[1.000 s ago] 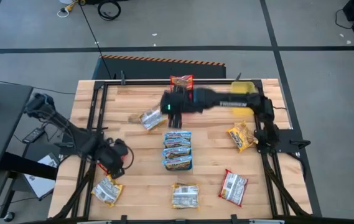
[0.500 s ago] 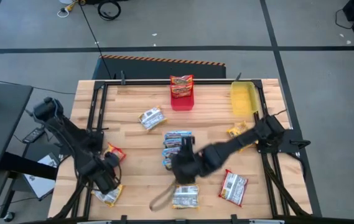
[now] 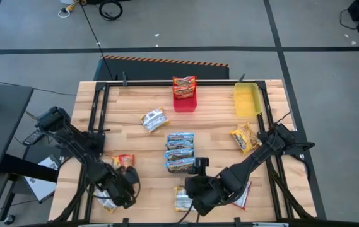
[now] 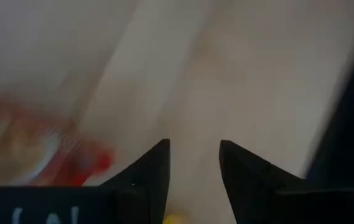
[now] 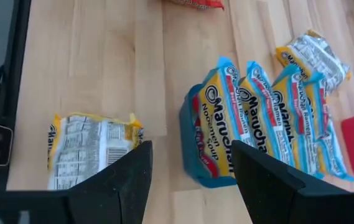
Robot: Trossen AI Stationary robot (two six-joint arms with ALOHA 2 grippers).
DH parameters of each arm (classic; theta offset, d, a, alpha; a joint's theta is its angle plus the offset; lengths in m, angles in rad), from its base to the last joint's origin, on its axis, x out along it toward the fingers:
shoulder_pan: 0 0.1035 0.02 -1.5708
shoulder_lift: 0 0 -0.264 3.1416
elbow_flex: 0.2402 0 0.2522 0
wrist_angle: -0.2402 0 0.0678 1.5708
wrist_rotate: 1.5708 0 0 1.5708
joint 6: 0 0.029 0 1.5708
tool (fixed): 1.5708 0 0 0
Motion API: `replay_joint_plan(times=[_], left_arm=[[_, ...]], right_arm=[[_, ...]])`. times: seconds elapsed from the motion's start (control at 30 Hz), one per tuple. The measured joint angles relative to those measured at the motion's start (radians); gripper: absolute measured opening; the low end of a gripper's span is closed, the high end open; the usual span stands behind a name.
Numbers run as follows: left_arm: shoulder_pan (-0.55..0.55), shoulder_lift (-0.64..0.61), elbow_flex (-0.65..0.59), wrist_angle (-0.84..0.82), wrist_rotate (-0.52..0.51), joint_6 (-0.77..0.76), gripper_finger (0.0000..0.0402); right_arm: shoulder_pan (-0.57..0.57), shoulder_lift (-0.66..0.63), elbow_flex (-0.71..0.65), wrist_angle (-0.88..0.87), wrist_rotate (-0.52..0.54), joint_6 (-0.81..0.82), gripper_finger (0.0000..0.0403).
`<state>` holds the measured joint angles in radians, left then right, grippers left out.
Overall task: Sort Maruchan noodles
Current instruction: Put the red noodle pack into the red bin
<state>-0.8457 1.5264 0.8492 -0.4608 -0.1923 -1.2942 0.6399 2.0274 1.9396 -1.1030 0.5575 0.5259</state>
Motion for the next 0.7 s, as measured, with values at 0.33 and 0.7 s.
replay_joint_plan(times=[0.33, 0.7], left_arm=[[-0.036, -0.035, 0.222, -0.440, -0.022, -0.014, 0.0142], [-0.083, -0.043, -0.008, -0.738, -0.033, -0.556, 0.0142]], right_arm=[[0.006, 0.000, 0.000, 0.000, 0.000, 0.059, 0.0223], [0.006, 0.000, 0.000, 0.010, 0.002, 0.059, 0.0223]])
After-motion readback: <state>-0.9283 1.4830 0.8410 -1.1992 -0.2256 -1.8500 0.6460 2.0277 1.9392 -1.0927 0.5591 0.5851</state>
